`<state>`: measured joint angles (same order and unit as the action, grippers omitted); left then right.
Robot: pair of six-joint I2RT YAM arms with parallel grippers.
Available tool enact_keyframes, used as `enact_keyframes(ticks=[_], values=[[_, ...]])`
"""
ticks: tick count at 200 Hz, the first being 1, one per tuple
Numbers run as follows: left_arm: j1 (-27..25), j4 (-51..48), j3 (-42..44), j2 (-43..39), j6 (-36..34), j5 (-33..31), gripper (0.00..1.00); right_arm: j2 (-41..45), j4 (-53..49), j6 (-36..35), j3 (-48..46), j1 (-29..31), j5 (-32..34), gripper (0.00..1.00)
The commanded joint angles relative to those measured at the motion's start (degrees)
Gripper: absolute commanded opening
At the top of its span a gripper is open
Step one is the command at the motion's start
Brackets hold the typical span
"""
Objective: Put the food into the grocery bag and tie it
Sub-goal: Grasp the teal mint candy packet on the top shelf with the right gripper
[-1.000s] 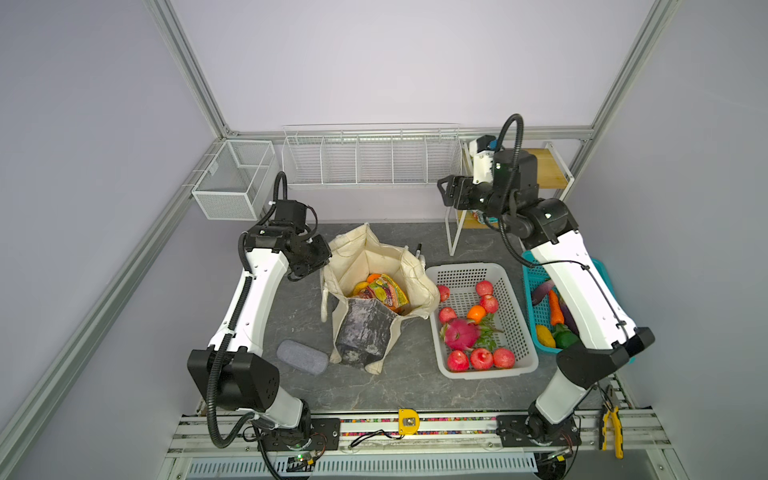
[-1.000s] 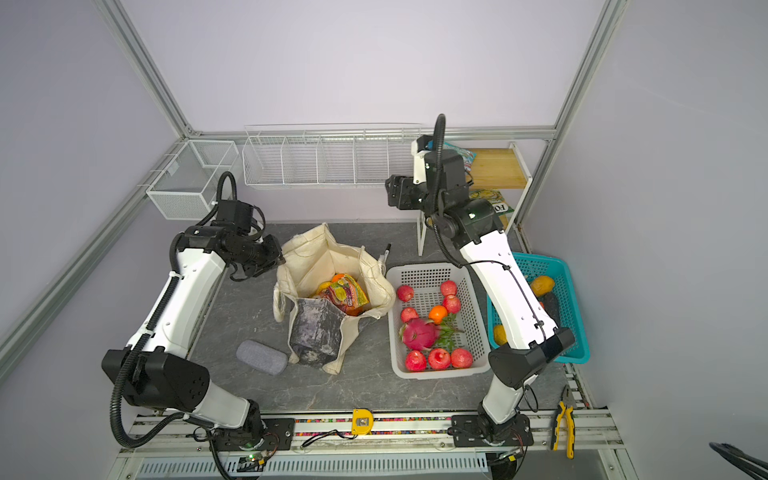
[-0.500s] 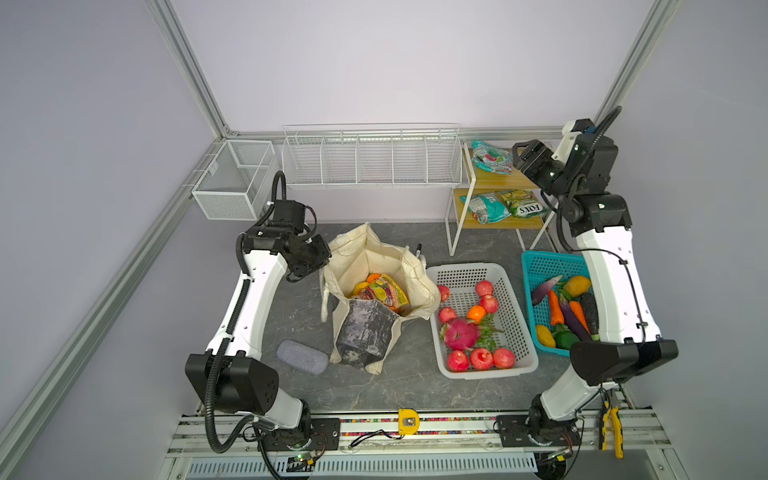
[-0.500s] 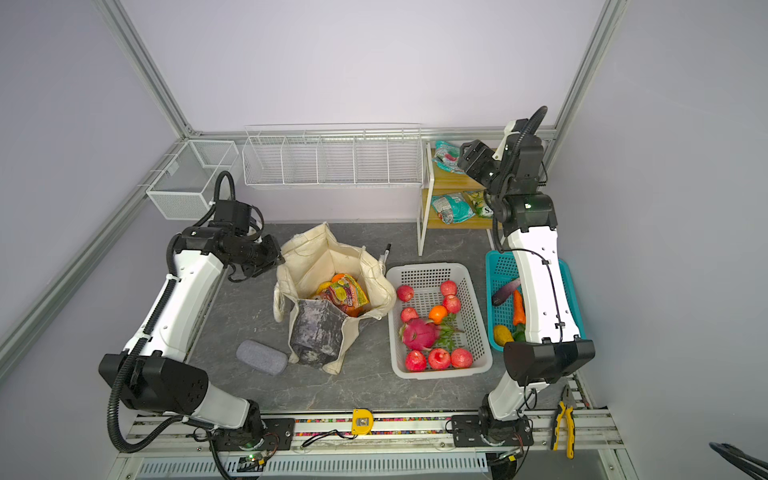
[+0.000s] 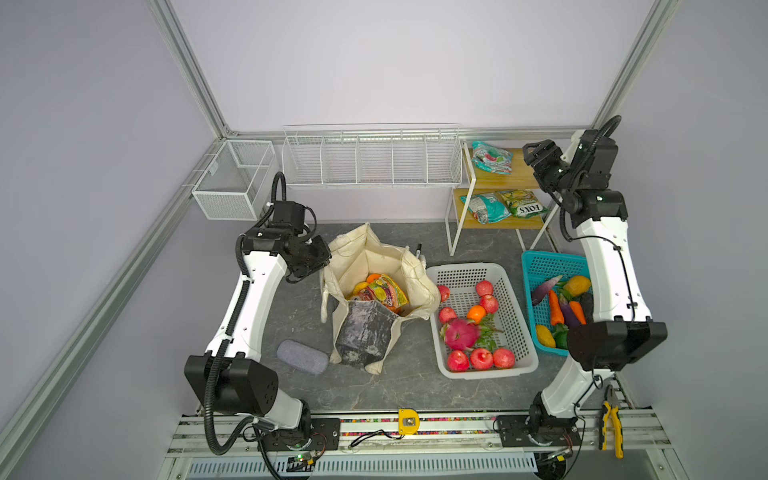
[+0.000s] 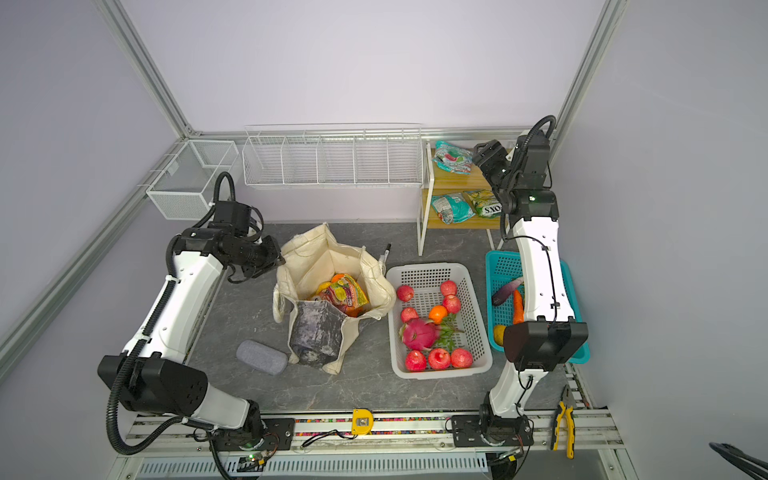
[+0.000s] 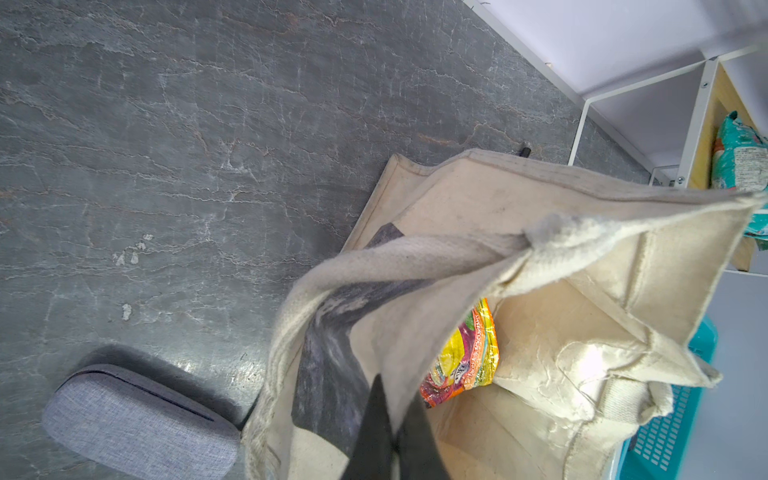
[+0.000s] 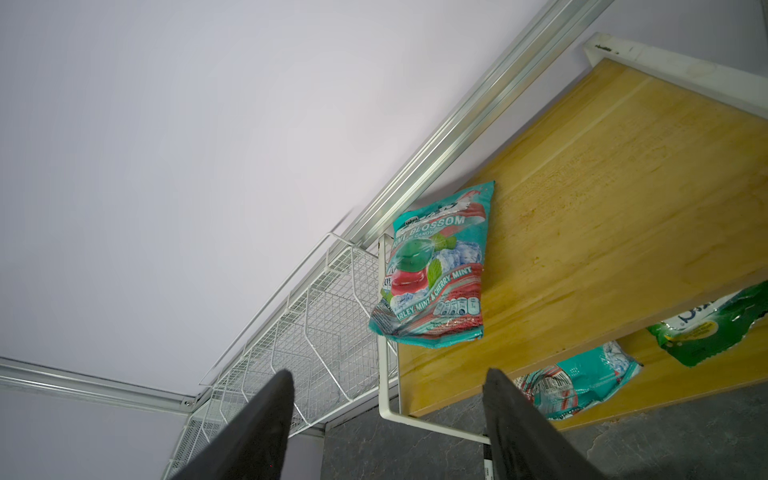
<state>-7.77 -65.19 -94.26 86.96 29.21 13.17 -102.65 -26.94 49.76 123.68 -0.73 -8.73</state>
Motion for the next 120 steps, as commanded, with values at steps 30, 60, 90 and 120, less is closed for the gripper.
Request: enact_keyframes(ticks=[30, 60, 90, 120], values=[[0.16, 0.24, 0.65, -1.46, -1.44, 0.45, 0.0, -3.61, 1.21, 4.55, 2.44, -0.59, -3.28, 0.73], [0.1, 0.39, 1.09, -1.66, -1.44, 0.54, 0.0, -6.11, 0.28, 4.73, 4.82, -0.64, -3.76, 0.73], [0.12, 0.67, 1.42, -1.94, -1.17, 0.59, 0.0, -8.61, -1.15, 4.65, 7.54, -0.74, -3.49, 0.75], [0.13, 1.11, 1.61, -1.9, -1.0, 0.48, 0.0, -10.91, -2.76, 4.8, 9.92, -0.85, -3.27, 0.76]])
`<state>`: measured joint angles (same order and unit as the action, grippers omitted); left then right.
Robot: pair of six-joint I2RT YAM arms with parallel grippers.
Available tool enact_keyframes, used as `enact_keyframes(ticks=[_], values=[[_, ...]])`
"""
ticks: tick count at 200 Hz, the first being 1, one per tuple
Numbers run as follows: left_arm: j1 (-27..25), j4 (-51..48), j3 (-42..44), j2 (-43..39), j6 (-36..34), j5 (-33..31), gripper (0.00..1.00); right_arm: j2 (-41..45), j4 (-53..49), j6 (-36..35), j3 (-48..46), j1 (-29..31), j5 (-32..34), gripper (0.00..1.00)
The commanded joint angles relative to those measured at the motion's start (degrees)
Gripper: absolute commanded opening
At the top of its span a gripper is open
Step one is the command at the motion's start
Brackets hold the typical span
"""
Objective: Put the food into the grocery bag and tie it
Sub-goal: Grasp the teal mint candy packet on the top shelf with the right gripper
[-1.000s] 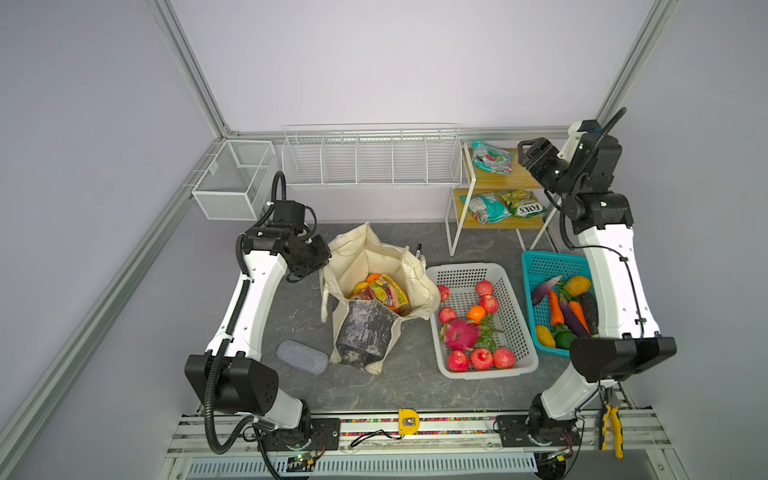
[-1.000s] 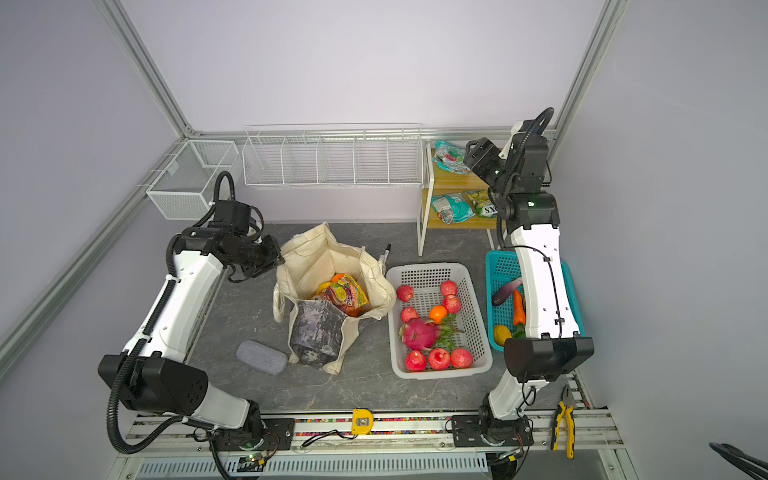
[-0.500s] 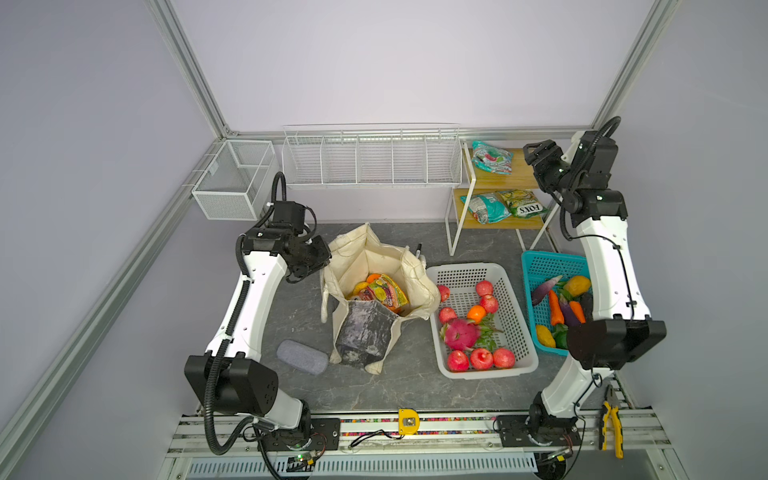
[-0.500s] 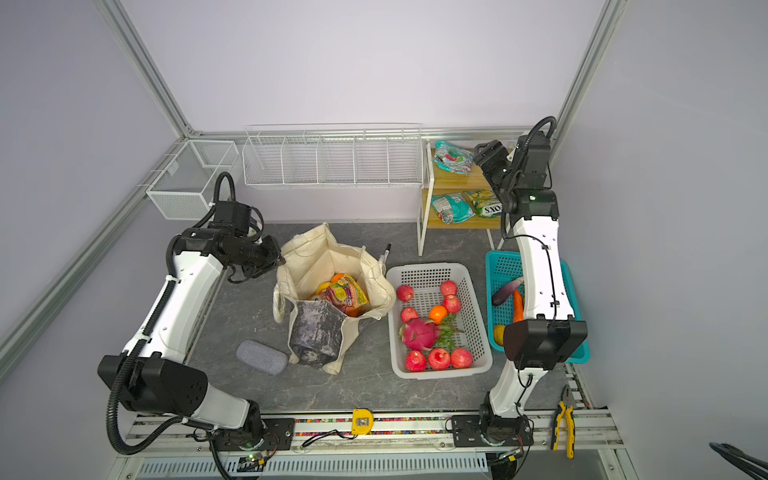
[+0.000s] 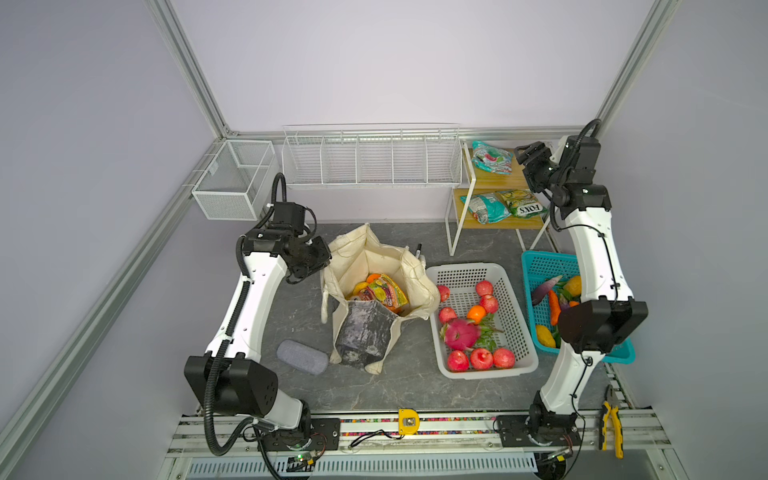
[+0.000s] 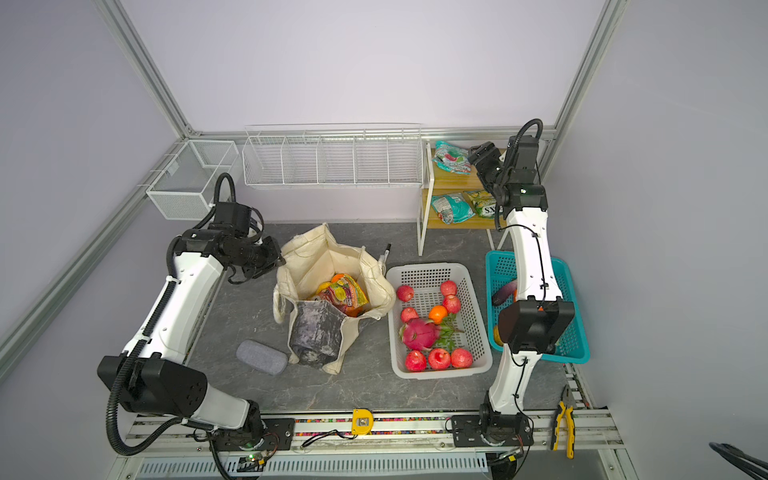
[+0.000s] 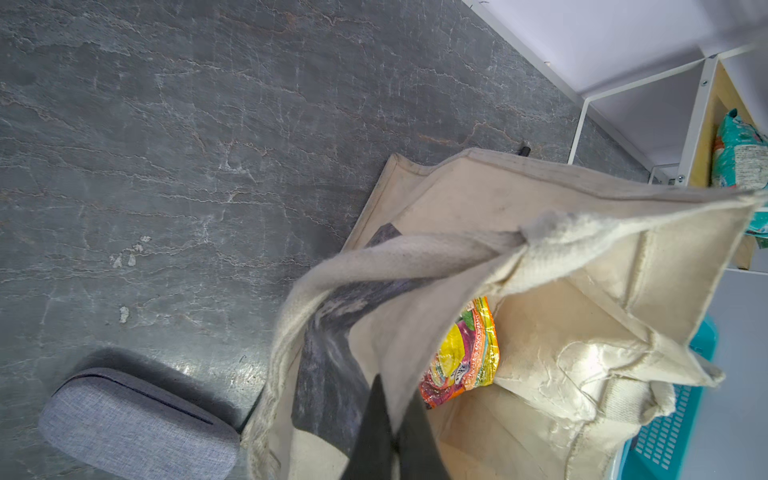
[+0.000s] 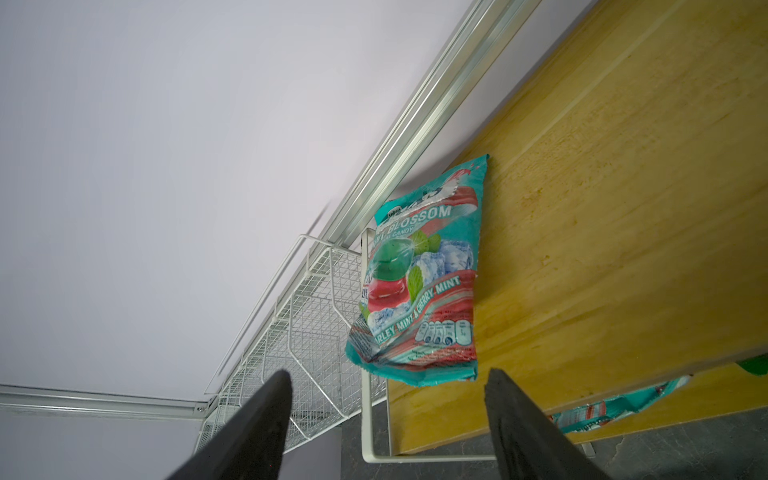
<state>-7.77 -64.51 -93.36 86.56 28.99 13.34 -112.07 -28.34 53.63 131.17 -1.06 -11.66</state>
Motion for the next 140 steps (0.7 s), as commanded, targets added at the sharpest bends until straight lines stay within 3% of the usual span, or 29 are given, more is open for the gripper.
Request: enact_keyframes(ticks=[1, 140], values=[[0.13, 0.44, 0.72, -1.49, -0.82, 0.33, 0.0, -1.57, -1.41, 0.94, 2.51, -0.52, -0.27, 0.76], [0.17, 0.97, -1.02, 0.95, -0.52, 0.19, 0.0, -10.35, -2.47, 5.07, 8.38, -0.08, -3.19, 0.69]])
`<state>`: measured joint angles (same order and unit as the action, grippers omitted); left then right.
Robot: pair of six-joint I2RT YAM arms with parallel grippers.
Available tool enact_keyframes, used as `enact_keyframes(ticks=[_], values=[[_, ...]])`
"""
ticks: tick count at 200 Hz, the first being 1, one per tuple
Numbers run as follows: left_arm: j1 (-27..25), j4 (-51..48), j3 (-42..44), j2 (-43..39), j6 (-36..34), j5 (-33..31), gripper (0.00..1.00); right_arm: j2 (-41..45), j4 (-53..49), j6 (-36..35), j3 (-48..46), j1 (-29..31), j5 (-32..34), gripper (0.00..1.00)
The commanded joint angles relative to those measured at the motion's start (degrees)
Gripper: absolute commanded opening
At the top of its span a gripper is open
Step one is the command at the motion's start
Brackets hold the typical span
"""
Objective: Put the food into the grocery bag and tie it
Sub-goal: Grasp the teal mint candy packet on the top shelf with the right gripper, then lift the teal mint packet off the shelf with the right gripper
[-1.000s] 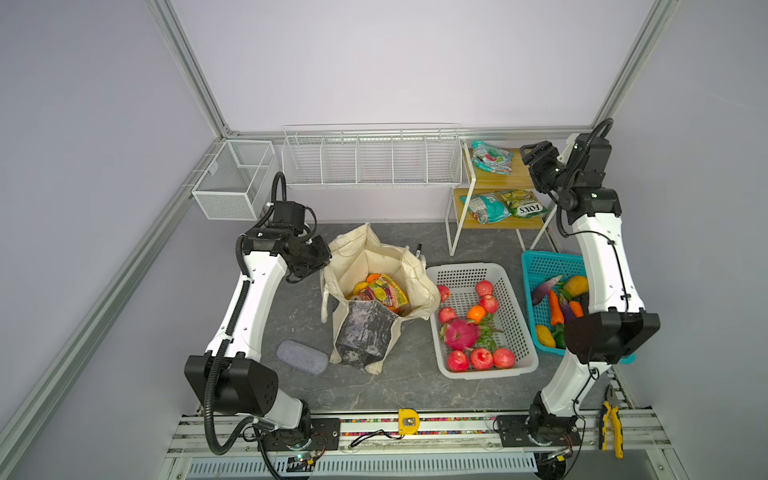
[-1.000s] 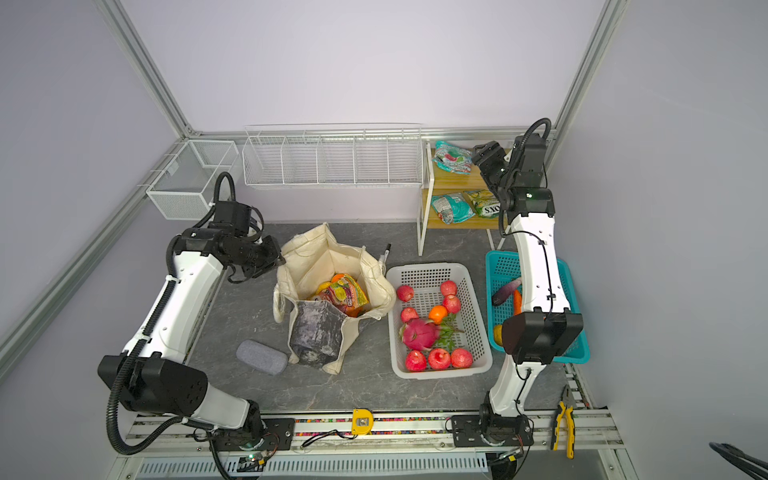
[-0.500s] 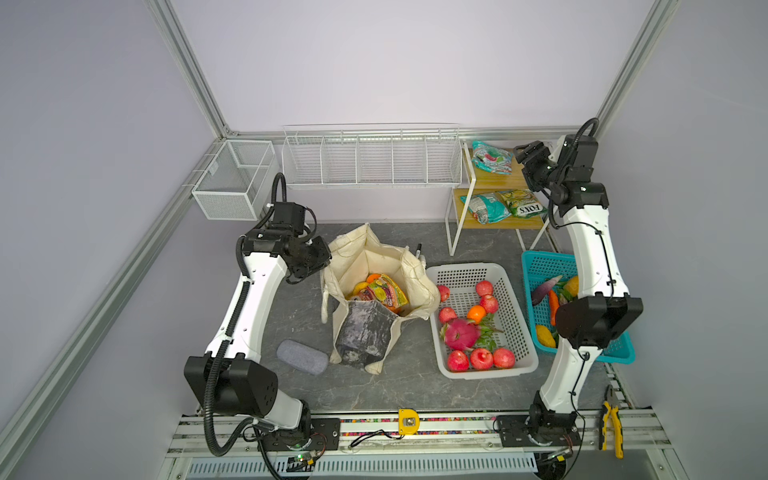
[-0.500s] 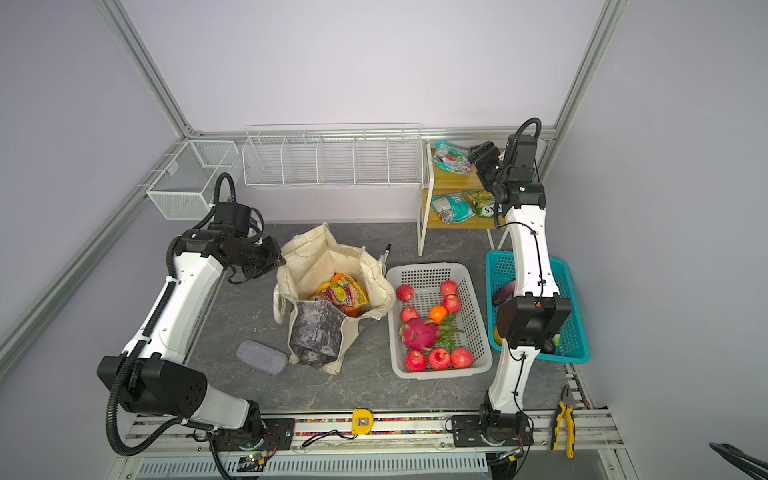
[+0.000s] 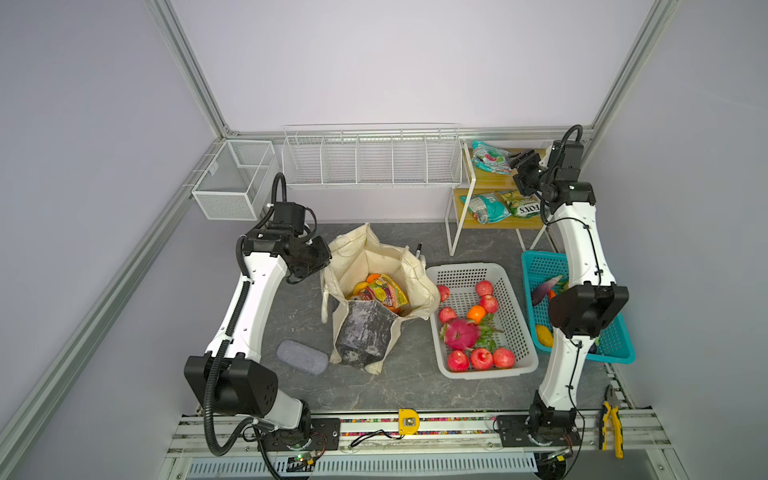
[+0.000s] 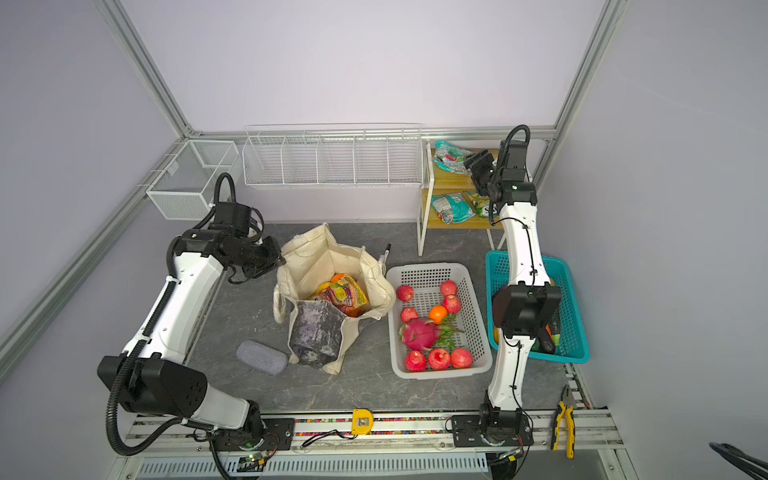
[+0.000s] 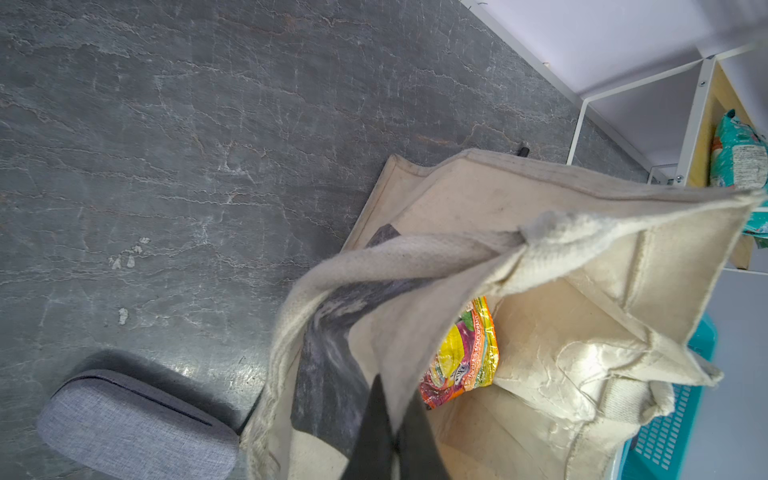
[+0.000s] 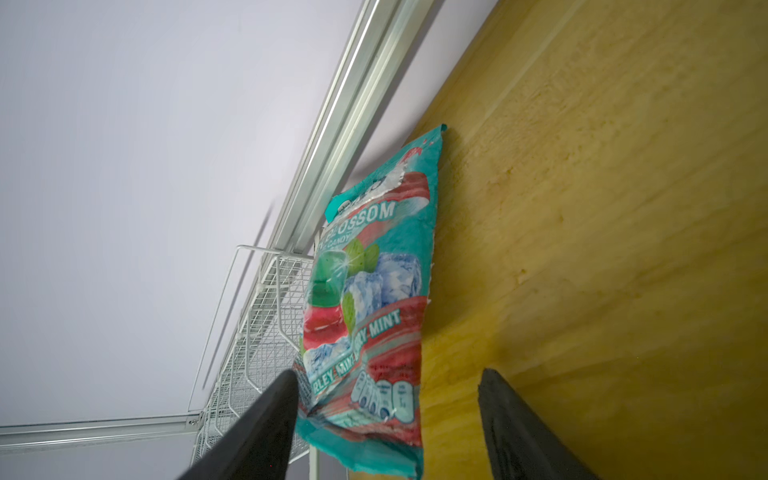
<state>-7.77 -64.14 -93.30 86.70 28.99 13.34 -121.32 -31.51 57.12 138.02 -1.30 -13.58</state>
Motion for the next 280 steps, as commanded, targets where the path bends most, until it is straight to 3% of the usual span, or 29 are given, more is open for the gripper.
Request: enact_keyframes(ticks=[1, 33, 92, 131, 167, 280], values=[[0.15, 0.55, -1.09, 0.79, -0.52, 0.15, 0.0, -1.15, 0.72, 1.54, 1.55, 0.16, -1.27, 0.69], [0.16, 0.39, -1.62, 1.37, -0.52, 0.11, 0.0, -2.25, 1.37, 2.06, 1.9, 0.16, -1.18, 0.64], [0.17, 0.07, -3.34, 2.58, -0.52, -0.09, 0.0, -5.47, 2.49, 4.35, 4.74, 0.5, -2.19, 0.46], [0.18, -0.26, -3.76, 2.69, -0.47, -0.48, 0.0, -6.82, 3.29, 5.39, 6.25, 0.69, -2.32, 0.3], [0.19, -0.64, -4.0, 2.5, -0.6, -0.73, 0.0, -6.52, 3.49, 5.15, 7.19, 0.69, -1.82, 0.08], [0.16, -0.99, -2.47, 0.83, -0.9, -0.67, 0.0, 4.65, 5.57, -0.37, 11.68, 0.59, 4.18, 0.07]])
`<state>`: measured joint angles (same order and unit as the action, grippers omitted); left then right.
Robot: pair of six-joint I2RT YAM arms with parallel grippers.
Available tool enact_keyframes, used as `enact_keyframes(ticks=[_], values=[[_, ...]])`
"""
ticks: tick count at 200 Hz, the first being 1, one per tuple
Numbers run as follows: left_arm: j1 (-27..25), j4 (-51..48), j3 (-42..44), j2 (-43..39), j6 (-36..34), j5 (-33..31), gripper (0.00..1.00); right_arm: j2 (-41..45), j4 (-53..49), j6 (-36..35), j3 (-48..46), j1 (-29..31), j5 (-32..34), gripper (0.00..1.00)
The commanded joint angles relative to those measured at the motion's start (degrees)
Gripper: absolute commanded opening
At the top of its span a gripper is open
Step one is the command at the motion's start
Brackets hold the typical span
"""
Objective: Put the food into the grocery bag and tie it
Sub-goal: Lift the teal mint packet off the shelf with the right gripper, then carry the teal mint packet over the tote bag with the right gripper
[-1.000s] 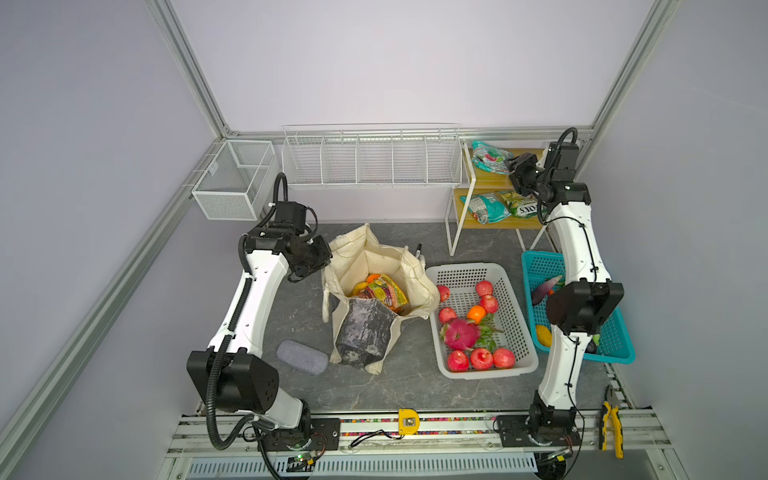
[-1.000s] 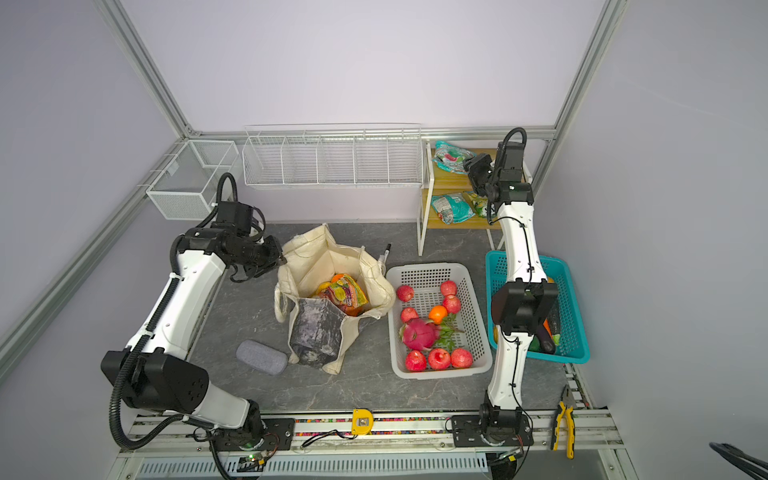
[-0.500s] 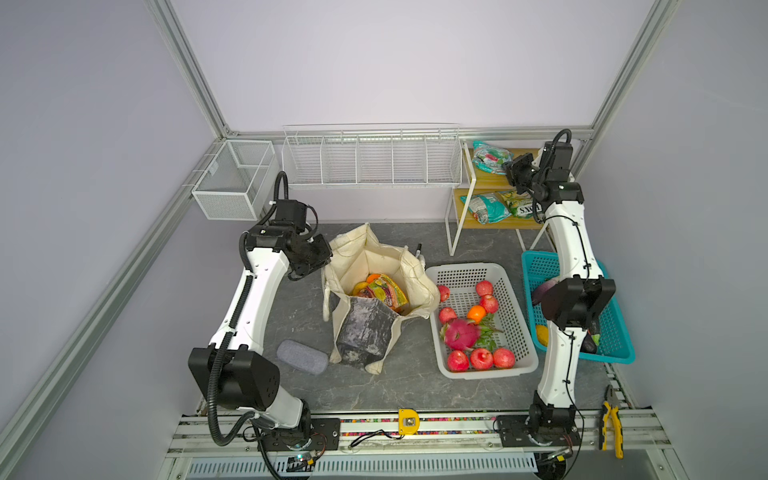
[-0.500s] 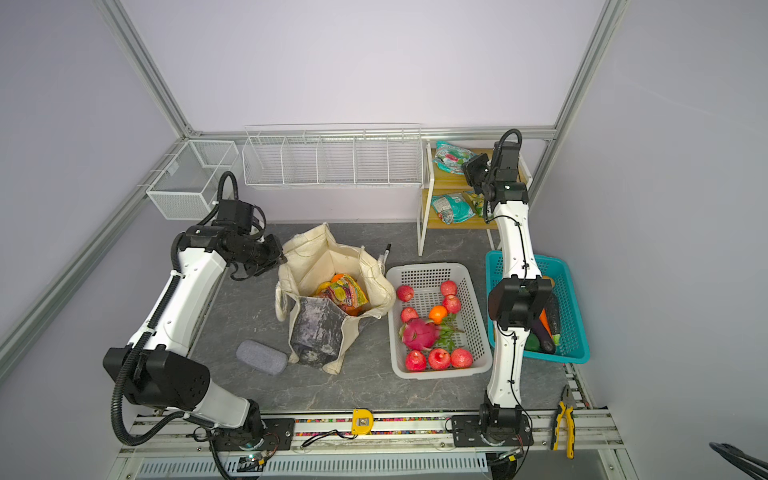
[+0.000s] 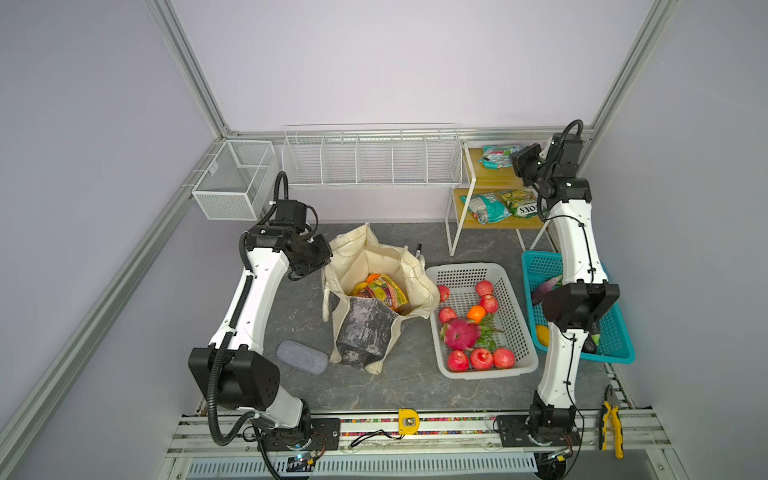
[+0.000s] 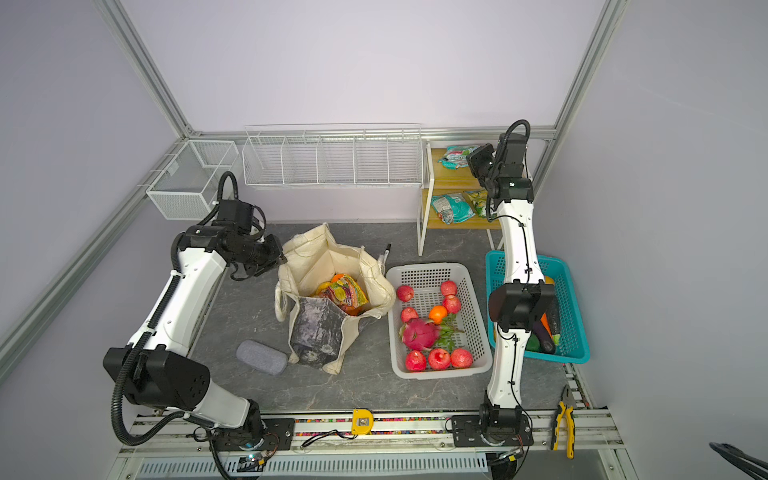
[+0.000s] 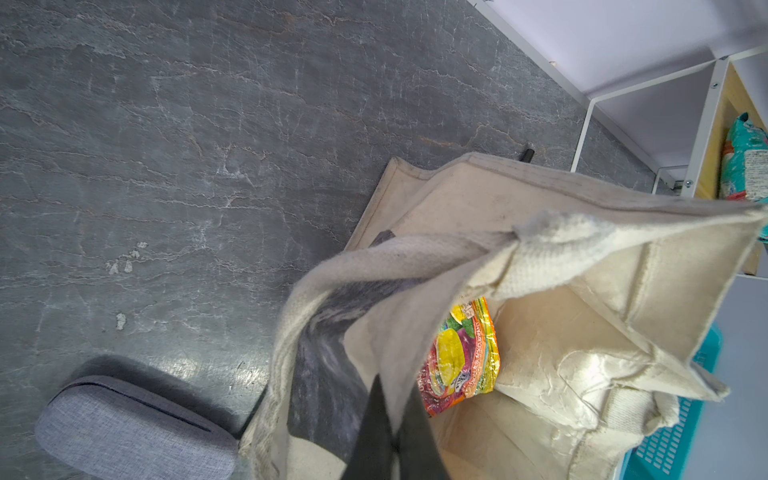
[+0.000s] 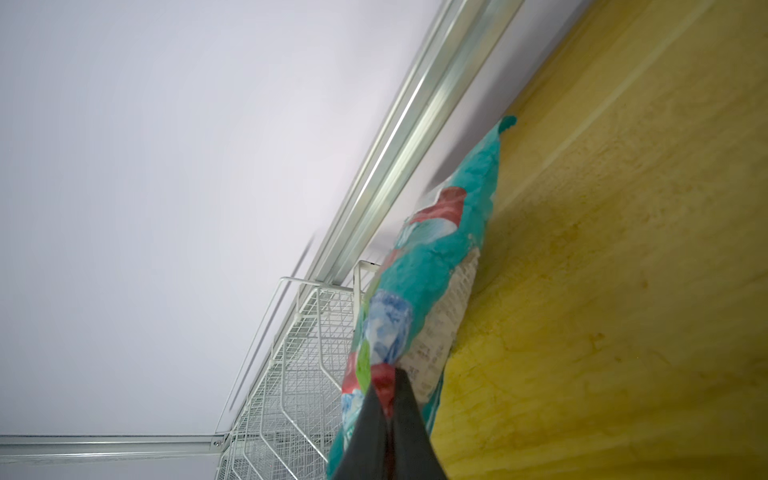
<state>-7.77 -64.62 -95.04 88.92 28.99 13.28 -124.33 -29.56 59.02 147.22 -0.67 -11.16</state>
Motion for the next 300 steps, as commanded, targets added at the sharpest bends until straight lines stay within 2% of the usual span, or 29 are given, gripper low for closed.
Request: enact_keyframes(ticks=[1, 55, 101, 129, 159, 211, 300], values=[[0.18, -0.51, -0.69, -1.43, -0.93, -0.57, 0.0, 7.86, 3.58, -2.35, 2.56, -0.04, 1.75, 0.07], [0.27, -1.36, -0.49, -1.36, -1.97, -1.78, 0.0, 14.57, 3.09, -7.94, 2.31, 1.85, -0.62, 0.07], [0.25, -2.13, -1.28, -0.68, -1.68, -2.11, 0.0, 19.43, 0.14, -14.9, -1.47, 7.35, -4.81, 0.07], [0.3, -2.85, -1.72, -0.35, -1.66, -2.44, 0.0, 22.04, -3.17, -20.17, -4.23, 12.07, -7.51, 0.07], [0.29, -3.7, -2.21, -0.29, -1.65, -2.73, 0.0, 24.84, -6.04, -26.81, -9.3, 19.99, -9.35, 0.07], [0.28, -4.46, -2.0, -1.07, -1.44, -3.08, 0.0, 26.61, -11.47, -35.15, -14.03, 30.67, -8.8, 0.07], [0.28, -4.99, -1.16, -2.23, -1.31, -3.26, 0.0, 24.26, -14.07, -40.86, -21.63, 45.85, -6.83, 0.07]])
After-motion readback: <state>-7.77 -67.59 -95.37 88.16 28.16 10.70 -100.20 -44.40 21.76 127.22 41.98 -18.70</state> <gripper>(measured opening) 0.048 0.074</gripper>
